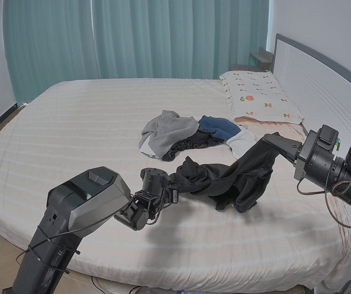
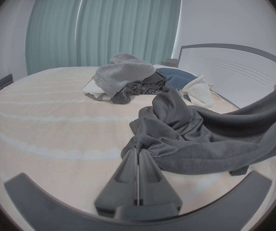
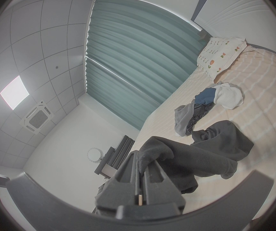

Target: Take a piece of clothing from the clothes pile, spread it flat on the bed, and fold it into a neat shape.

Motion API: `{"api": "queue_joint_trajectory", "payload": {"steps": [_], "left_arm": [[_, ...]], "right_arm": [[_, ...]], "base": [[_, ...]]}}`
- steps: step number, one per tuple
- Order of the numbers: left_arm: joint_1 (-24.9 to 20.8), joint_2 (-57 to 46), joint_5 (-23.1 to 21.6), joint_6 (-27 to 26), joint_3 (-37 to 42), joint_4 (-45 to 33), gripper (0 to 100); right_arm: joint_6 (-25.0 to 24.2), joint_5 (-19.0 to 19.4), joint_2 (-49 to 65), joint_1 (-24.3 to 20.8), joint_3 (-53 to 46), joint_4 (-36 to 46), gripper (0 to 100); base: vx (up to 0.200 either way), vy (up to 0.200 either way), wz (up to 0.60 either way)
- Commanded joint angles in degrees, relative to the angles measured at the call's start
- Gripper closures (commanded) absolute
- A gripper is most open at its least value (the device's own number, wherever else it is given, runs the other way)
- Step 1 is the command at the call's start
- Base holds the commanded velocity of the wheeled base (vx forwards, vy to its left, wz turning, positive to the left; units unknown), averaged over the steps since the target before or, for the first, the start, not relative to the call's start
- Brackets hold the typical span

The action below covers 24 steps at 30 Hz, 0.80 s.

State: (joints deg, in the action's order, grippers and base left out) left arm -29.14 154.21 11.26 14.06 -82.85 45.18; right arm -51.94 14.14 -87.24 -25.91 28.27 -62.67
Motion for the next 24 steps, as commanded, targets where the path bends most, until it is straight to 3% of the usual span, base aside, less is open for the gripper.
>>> {"api": "queue_joint_trajectory", "payload": {"steps": [1,3,7,14,19,21,22,23,24], "left_arm": [[0.22,-0.75,1.48,4.23,0.14,0.17,100],[0.22,-2.86,4.29,10.73,1.11,0.44,100],[0.31,-10.77,5.79,17.58,6.65,0.09,100],[-0.04,-31.16,5.70,19.52,24.05,-0.18,100],[-0.04,-41.54,5.70,20.31,28.79,-1.15,100],[0.13,-47.51,5.61,21.63,29.06,-5.19,100],[0.13,-47.51,5.61,21.63,29.06,-5.19,100],[0.13,-50.85,5.52,24.00,28.18,-8.44,100],[0.13,-52.08,5.35,25.06,27.92,-9.76,100]], "right_arm": [[0.00,0.01,-0.83,0.42,0.21,0.01,100],[0.09,0.01,-2.15,0.42,0.29,-0.35,100],[0.09,-0.08,-3.47,0.59,0.38,-0.52,100],[0.62,-2.98,-7.07,0.68,2.14,-0.70,100],[3.25,-4.56,-10.94,0.15,7.15,-0.70,100],[5.27,-9.92,-12.26,-0.37,14.01,-0.70,100],[5.27,-9.92,-12.26,-0.37,14.01,-0.70,100],[6.50,-13.61,-11.82,-1.17,18.58,-0.79,100],[7.03,-14.58,-11.64,-1.34,20.25,-0.96,100]], "base": [[0.000,0.000,0.00],[0.000,0.000,0.00],[0.000,0.000,0.00],[0.000,0.000,0.00],[0.000,0.000,0.00],[0.000,0.000,0.00],[0.000,0.000,0.00],[0.000,0.000,0.00],[0.000,0.000,0.00]]}}
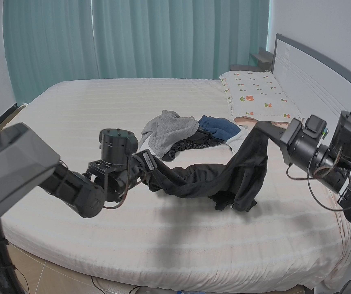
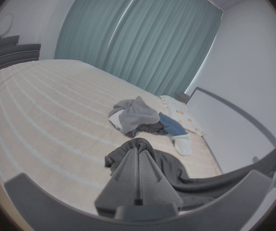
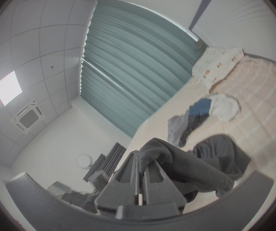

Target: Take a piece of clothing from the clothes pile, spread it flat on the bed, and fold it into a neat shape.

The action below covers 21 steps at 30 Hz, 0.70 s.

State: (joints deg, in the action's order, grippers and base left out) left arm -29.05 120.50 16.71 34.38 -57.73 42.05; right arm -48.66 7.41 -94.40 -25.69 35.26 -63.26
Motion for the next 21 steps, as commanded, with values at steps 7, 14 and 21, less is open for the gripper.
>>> {"api": "queue_joint_trajectory", "payload": {"steps": [7,14,21], "left_arm": [[0.22,-29.19,-10.03,8.78,9.22,-11.99,100],[0.22,-29.71,-14.52,11.59,16.69,-11.55,100],[0.22,-27.43,-16.63,13.44,21.44,-8.12,100]], "right_arm": [[4.28,-8.20,-5.53,-1.56,7.11,-10.66,100],[4.28,-4.95,-13.00,-0.86,-0.36,-17.25,100],[5.07,-4.86,-13.79,-2.35,-2.56,-16.72,100]], "base": [[0.000,0.000,0.00],[0.000,0.000,0.00],[0.000,0.000,0.00]]}}
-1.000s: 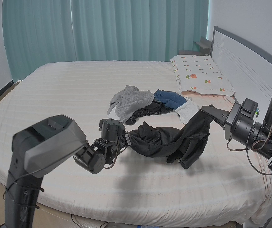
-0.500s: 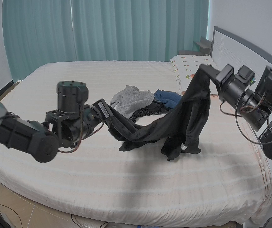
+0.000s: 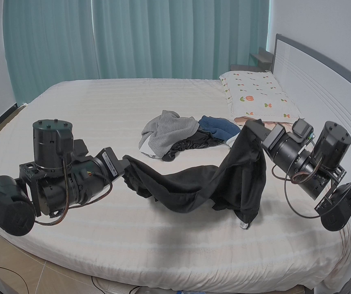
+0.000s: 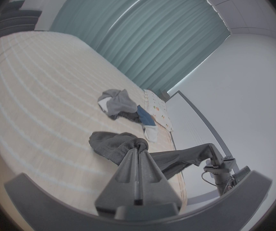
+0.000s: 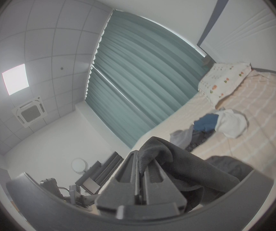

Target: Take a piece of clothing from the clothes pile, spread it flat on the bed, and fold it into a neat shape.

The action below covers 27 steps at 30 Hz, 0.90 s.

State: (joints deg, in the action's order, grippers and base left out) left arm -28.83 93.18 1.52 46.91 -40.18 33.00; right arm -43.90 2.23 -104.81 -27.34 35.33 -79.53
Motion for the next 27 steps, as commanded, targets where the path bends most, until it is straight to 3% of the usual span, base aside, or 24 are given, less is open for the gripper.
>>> {"api": "queue_joint_trajectory", "payload": {"steps": [1,8,11,17,27], "left_arm": [[0.00,0.15,-1.44,1.08,4.41,0.93,100],[-0.17,0.33,-2.49,6.70,5.73,1.19,100],[-0.17,0.07,-3.72,6.70,7.75,1.28,100],[0.00,-0.02,-5.04,7.06,8.80,1.28,100],[0.18,1.47,-4.34,7.23,8.10,1.37,100]], "right_arm": [[0.30,0.32,-3.38,-0.69,-2.72,-0.36,100],[0.30,0.23,-3.38,-0.96,-3.95,0.08,100],[0.30,-0.03,-3.64,-2.10,-4.39,0.08,100],[1.01,-0.39,-3.55,-2.89,-5.18,-0.01,100],[1.36,-0.47,-3.64,-2.89,-5.09,-0.19,100]], "base": [[0.000,0.000,0.00],[0.000,0.000,0.00],[0.000,0.000,0.00],[-0.200,0.000,0.00],[0.000,0.000,0.00]]}}
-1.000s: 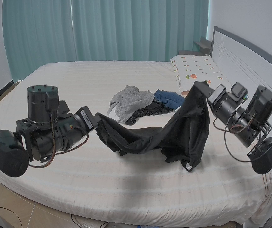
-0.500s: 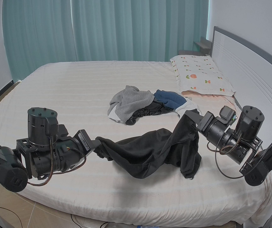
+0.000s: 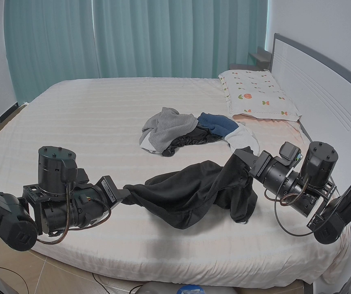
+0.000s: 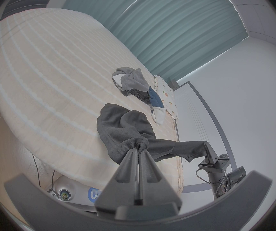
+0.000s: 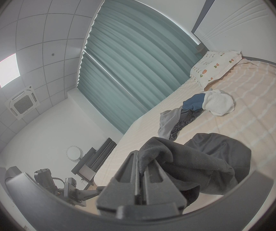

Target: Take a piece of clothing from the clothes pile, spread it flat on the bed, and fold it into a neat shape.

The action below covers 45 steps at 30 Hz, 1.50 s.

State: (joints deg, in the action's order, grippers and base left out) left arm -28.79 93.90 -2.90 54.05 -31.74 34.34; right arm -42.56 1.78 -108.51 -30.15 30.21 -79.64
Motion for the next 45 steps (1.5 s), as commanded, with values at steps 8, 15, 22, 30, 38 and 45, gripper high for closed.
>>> {"api": "queue_joint_trajectory", "payload": {"steps": [8,15,22,30,38,45], "left_arm": [[1.90,0.40,-1.84,4.13,-0.86,0.11,100],[2.60,0.23,-1.58,4.22,-0.78,2.13,100],[2.60,0.14,-1.05,4.13,-0.16,4.59,100],[3.22,-1.62,-0.88,3.87,-0.16,5.03,100],[5.42,-2.32,-0.70,3.87,-0.78,5.12,100],[5.50,-2.41,-0.61,3.95,-0.86,5.12,100]], "right_arm": [[0.28,-0.02,-0.04,-0.17,-0.06,-0.16,100],[0.37,-0.81,-0.12,-0.26,0.11,0.01,100],[2.48,-5.21,-0.56,-1.41,0.90,-0.43,100],[3.45,-8.11,-0.56,-1.32,2.31,-0.16,100],[4.50,-12.33,-2.15,-1.05,5.12,-1.31,100],[3.97,-13.21,-2.50,-0.88,5.83,-6.14,100]], "base": [[0.000,0.050,0.00],[0.000,0.200,0.00],[0.000,0.200,0.00],[0.000,0.200,0.00],[0.000,0.200,0.00],[0.000,0.200,0.00]]}}
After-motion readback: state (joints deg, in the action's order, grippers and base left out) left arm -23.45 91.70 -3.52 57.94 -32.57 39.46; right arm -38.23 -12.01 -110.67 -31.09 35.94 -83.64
